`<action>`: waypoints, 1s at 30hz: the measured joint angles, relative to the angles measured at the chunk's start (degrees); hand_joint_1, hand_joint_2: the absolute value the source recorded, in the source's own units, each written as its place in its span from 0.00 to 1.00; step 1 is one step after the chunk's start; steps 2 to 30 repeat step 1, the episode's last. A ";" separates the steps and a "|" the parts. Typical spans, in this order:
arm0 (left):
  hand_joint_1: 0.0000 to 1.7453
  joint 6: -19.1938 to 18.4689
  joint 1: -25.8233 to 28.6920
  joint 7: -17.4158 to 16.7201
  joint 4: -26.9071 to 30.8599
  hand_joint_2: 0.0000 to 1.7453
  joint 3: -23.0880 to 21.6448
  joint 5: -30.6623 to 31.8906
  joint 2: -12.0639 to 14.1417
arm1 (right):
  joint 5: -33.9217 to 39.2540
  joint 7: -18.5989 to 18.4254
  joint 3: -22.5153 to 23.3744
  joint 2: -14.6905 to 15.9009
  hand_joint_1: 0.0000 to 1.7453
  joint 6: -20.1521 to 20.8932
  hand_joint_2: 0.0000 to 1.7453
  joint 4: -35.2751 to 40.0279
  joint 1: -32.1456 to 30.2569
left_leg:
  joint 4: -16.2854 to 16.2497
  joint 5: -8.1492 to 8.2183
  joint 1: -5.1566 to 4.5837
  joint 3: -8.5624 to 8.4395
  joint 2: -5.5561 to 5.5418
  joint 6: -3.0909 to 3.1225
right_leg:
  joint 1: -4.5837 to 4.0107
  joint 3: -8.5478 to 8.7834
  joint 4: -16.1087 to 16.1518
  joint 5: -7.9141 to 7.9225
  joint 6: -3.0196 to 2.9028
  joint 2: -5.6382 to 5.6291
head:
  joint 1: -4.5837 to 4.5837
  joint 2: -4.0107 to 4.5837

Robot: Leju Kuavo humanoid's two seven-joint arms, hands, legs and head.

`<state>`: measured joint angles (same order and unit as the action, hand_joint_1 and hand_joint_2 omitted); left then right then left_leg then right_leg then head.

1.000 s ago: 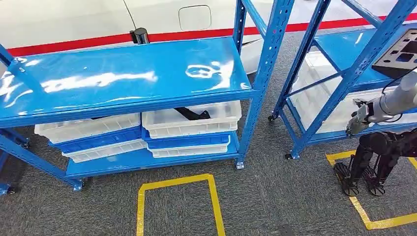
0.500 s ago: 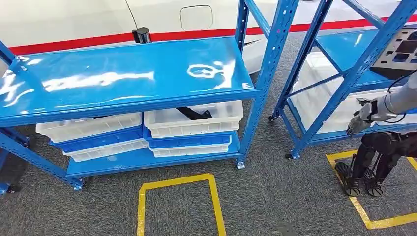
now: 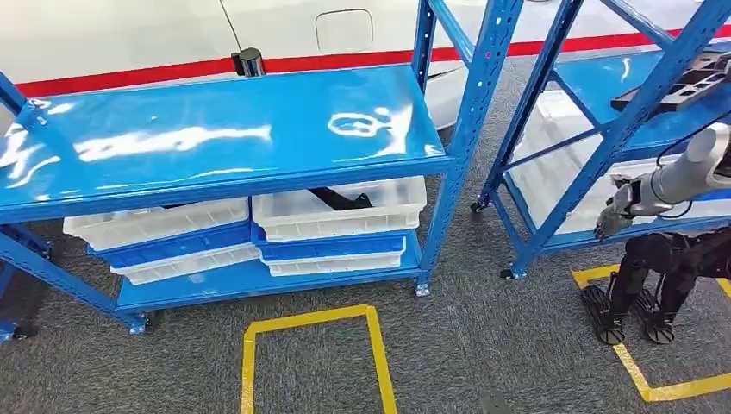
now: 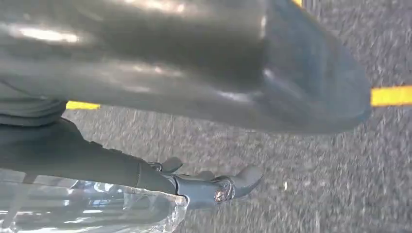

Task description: Take the parts from the cabinet and place them on the table.

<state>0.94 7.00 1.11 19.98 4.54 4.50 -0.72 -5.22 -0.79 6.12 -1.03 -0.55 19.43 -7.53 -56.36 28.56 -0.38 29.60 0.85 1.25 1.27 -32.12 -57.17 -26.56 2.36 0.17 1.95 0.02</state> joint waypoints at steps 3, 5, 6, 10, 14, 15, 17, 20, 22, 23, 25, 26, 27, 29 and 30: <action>0.00 -0.33 0.33 -0.35 0.33 0.00 -0.61 -1.38 0.04 | 1.57 0.11 -0.98 0.13 0.00 0.07 0.00 0.26 -0.21 | 0.00 0.00 0.00 0.00 0.00 0.00 | 0.00 0.00 0.00 0.00 0.00 0.00 | -0.02 0.00; 0.00 -0.33 0.33 -0.35 0.33 0.00 -0.61 -1.38 0.04 | 1.57 0.11 -0.98 0.13 0.00 0.07 0.00 0.26 -0.21 | 0.00 0.00 0.00 0.00 0.00 0.00 | 0.00 0.00 0.00 0.00 0.00 0.00 | -0.02 0.00; 0.00 -0.33 0.33 -0.35 0.33 0.00 -0.61 -1.38 0.04 | 1.57 0.11 -0.98 0.13 0.00 0.07 0.00 0.26 -0.21 | 0.00 0.00 0.00 0.00 0.00 0.00 | 0.00 0.00 0.00 0.00 0.00 0.00 | -0.02 0.00; 0.00 -0.33 0.33 -0.35 0.33 0.00 -0.61 -1.38 0.04 | 1.57 0.11 -0.98 0.13 0.00 0.07 0.00 0.26 -0.21 | 0.00 0.00 0.00 0.00 0.00 0.00 | 0.00 0.00 0.00 0.00 0.00 0.00 | -0.02 0.00; 0.00 -0.33 0.33 -0.35 0.33 0.00 -0.61 -1.38 0.04 | 1.57 0.11 -0.98 0.13 0.00 0.07 0.00 0.26 -0.21 | 0.00 0.00 0.00 0.00 0.00 0.00 | 0.00 0.00 0.00 0.00 0.00 0.00 | -0.02 0.00; 0.00 -0.33 0.33 -0.35 0.33 0.00 -0.61 -1.38 0.04 | 1.57 0.11 -0.98 0.13 0.00 0.07 0.00 0.26 -0.21 | 0.00 0.00 0.00 0.00 0.00 0.00 | 0.00 0.00 0.00 0.00 0.00 0.00 | -0.02 0.00; 0.00 -0.33 0.33 -0.35 0.33 0.00 -0.61 -1.38 0.04 | 1.57 0.11 -0.98 0.13 0.00 0.07 0.00 0.26 -0.21 | 0.00 0.00 0.00 0.00 0.00 0.00 | 0.00 0.00 0.00 0.00 0.00 0.00 | -0.02 0.00; 0.00 -0.33 0.33 -0.35 0.33 0.00 -0.61 -1.38 0.04 | 1.57 0.11 -0.98 0.13 0.00 0.07 0.00 0.26 -0.21 | 0.00 0.00 0.00 0.00 0.00 0.00 | 0.00 0.00 0.00 0.00 0.00 0.00 | -0.02 0.00; 0.00 -0.33 0.33 -0.35 0.33 0.00 -0.61 -1.38 0.04 | 1.57 0.11 -0.98 0.13 0.00 0.07 0.00 0.26 -0.21 | 0.00 0.00 0.00 0.00 0.00 0.00 | 0.00 0.00 0.00 0.00 0.00 0.00 | -0.02 0.00; 0.00 -0.33 0.33 -0.35 0.33 0.00 -0.61 -1.38 0.04 | 1.57 0.11 -0.98 0.13 0.00 0.07 0.00 0.26 -0.21 | 0.00 0.00 0.00 0.00 0.00 0.00 | 0.00 0.00 0.00 0.00 0.00 0.00 | -0.02 0.00; 0.00 -0.33 0.33 -0.35 0.33 0.00 -0.61 -1.38 0.04 | 1.57 0.11 -0.98 0.13 0.00 0.07 0.00 0.26 -0.21 | 0.00 0.00 0.00 0.00 0.00 0.00 | 0.00 0.00 0.00 0.00 0.00 0.00 | -0.02 0.00; 0.00 -0.33 0.33 -0.35 0.33 0.00 -0.61 -1.38 0.04 | 1.57 0.11 -0.98 0.13 0.00 0.07 0.00 0.26 -0.21 | 0.00 0.00 0.00 0.00 0.00 0.00 | 0.00 0.00 0.00 0.00 0.00 0.00 | -0.02 0.00; 0.00 -0.33 0.33 -0.35 0.33 0.00 -0.61 -1.38 0.04 | 1.57 0.11 -0.98 0.13 0.00 0.07 0.00 0.26 -0.21 | 0.00 0.00 0.00 0.00 0.00 0.00 | 0.00 0.00 0.00 0.00 0.00 0.00 | -0.02 0.00; 0.00 -0.33 0.33 -0.35 0.33 0.00 -0.61 -1.38 0.04 | 1.57 0.11 -0.98 0.13 0.00 0.07 0.00 0.26 -0.21 | 0.00 0.00 0.00 0.00 0.00 0.00 | 0.00 0.00 0.00 0.00 0.00 0.00 | -0.02 0.00; 0.00 -0.33 0.33 -0.35 0.33 0.00 -0.61 -1.38 0.04 | 1.57 0.11 -0.98 0.13 0.00 0.07 0.00 0.26 -0.21 | 0.00 0.00 0.00 0.00 0.00 0.00 | 0.00 0.00 0.00 0.00 0.00 0.00 | -0.02 0.00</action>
